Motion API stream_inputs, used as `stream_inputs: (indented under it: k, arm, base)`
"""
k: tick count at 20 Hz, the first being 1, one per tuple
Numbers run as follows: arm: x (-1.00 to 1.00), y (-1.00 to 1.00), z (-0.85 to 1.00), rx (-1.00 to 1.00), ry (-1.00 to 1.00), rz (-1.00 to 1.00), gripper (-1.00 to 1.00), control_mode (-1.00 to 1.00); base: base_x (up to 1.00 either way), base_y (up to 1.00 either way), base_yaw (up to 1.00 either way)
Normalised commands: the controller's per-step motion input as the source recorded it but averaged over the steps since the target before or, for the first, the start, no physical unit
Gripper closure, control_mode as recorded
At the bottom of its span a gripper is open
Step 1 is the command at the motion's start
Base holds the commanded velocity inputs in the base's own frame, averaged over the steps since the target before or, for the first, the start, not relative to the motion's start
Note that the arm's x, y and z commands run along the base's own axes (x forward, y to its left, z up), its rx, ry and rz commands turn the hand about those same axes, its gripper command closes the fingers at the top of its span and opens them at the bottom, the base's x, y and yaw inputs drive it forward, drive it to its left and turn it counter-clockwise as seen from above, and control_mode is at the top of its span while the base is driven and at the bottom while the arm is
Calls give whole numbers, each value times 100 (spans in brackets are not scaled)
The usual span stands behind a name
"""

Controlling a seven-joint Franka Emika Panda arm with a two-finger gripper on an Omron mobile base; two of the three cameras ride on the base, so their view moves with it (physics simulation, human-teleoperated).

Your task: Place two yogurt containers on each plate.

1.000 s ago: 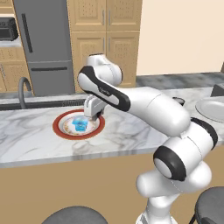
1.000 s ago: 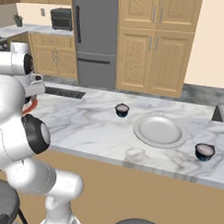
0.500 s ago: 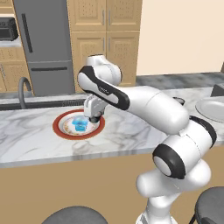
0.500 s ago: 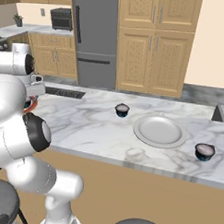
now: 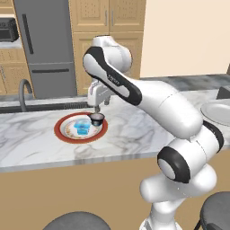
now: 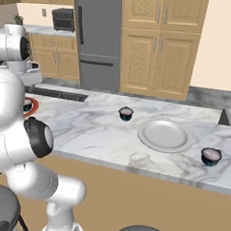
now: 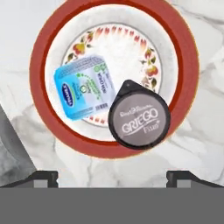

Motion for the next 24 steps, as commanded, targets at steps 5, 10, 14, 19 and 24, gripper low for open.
stream_inputs:
  k: [5,10,14,19,24]
  arm:
    - [-37,-63,55,0,0,-4,-100,-100]
    - [-4,-100,-2,0,1,-29,-100,-100]
    - [-1,-100,-25,0,0,-41,-100,-100]
    - [-1,-100,-22,0,0,-40,-100,-100]
    - [27,-92,2,-8,-2,-30,-100,-100]
  base:
    - [0,0,0]
    - [0,0,0]
    - [0,0,0]
    - [0,0,0]
    - [0,0,0]
